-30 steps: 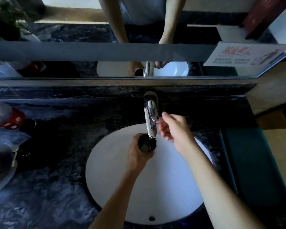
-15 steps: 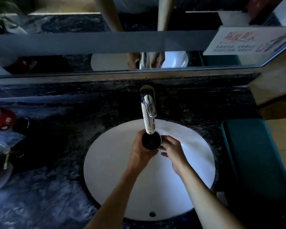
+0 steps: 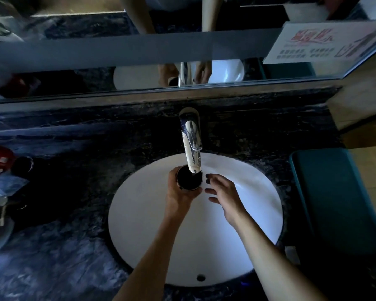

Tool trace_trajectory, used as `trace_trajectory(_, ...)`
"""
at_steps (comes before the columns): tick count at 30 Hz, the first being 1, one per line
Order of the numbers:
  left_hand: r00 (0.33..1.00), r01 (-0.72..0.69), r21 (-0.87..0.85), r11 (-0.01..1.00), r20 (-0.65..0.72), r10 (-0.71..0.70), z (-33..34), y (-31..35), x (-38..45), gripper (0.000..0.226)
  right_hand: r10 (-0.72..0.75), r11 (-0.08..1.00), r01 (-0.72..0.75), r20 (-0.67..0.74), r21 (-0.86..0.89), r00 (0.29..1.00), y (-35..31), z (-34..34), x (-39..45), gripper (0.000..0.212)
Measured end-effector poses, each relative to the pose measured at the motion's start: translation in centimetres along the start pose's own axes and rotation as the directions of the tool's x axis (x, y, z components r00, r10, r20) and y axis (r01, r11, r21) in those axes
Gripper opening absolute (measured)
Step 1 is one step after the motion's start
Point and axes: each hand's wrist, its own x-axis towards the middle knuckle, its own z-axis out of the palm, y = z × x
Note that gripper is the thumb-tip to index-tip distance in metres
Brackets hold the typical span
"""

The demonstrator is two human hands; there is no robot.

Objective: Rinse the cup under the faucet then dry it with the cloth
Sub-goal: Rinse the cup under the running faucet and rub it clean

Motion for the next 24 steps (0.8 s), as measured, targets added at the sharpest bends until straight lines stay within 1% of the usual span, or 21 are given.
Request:
trace_trajectory(5,0.999,-0.006,0.056,0.998,0.036,0.004,0.20,-0.28,-0.13,0.068,0.007,0.998,-0.003,-0.051,0.070,0.999,0.22,0.14,0.25,0.021)
trace_trajectory(9,1.000,-0.002,0.027,1.000,0.015,0.002,0.02,-0.17,0.34,0.071,0.013,0.997,-0.008,-0.057,0.080,0.998,0.34,-0.04,0.32,0.020)
trace_trajectory(12,0.999,-0.002,0.066,0.998,0.037,-0.001,0.05,0.03,0.35,0.070,0.014,0.995,-0.009,-0.054,0.095,0.998,0.33,-0.09,0.35,0.020)
trace_trajectory(15,0.999,-0.009,0.060,0.998,0.048,0.006,-0.04,-0.07,0.41,0.069,0.009,0.995,-0.005,-0.043,0.096,0.999,0.33,-0.11,0.34,0.020)
trace_trajectory(20,0.998,0.060,0.007,0.998,0.024,-0.061,-0.07,-0.02,0.42,0.064,-0.005,0.997,0.008,-0.039,0.082,0.999,0.32,-0.20,0.49,0.021)
trace_trajectory(22,0.992,0.109,-0.019,0.994,0.066,-0.108,0.27,0.15,0.38,0.055,-0.027,0.998,0.028,-0.028,0.047,0.999,0.25,-0.14,0.56,0.022)
trace_trajectory(24,0.986,0.148,-0.049,0.988,0.084,-0.144,0.73,0.14,0.26,0.053,-0.058,0.998,0.058,0.002,0.033,0.998,0.23,-0.04,0.58,0.019)
